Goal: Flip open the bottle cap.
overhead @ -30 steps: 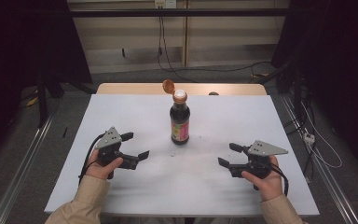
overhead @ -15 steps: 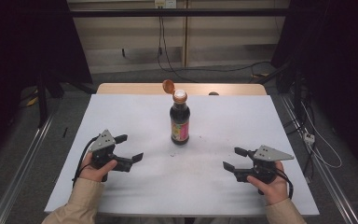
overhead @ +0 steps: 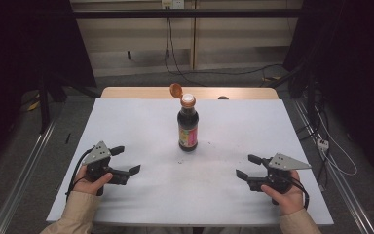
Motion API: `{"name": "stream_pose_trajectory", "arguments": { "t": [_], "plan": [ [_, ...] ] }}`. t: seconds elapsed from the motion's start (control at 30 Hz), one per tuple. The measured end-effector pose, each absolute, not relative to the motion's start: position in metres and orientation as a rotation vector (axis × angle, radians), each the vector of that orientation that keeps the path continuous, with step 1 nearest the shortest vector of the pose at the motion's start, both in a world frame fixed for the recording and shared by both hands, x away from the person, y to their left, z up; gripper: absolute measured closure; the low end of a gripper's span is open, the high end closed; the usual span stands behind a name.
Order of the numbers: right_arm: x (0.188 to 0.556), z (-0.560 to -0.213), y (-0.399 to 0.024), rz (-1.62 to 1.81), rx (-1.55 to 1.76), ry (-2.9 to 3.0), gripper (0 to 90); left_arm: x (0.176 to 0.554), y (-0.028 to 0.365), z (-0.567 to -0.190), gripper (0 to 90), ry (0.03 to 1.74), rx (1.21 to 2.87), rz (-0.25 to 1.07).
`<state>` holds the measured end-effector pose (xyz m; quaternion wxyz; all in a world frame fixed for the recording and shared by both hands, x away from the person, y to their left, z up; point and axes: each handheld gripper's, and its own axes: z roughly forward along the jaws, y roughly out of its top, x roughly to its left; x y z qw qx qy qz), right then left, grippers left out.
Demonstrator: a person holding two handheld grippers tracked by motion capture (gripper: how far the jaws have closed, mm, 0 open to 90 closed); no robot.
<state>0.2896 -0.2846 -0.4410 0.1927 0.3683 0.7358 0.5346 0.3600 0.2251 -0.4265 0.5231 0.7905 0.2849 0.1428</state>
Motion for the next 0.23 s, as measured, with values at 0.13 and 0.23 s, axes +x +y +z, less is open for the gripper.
{"name": "stream_pose_trajectory", "arguments": {
  "t": [0.13,0.23],
  "plan": [
    [0.2899,-0.4419,-0.2846,1.489,1.04,2.07,23.8,0.3599,0.2251,-0.4277,3.7,0.688,1.89,0.332],
    [0.29,-0.4425,-0.2844,1.486,1.042,2.07,23.7,0.3605,0.2243,-0.4281,3.7,0.678,1.899,0.336]
  ]
}}
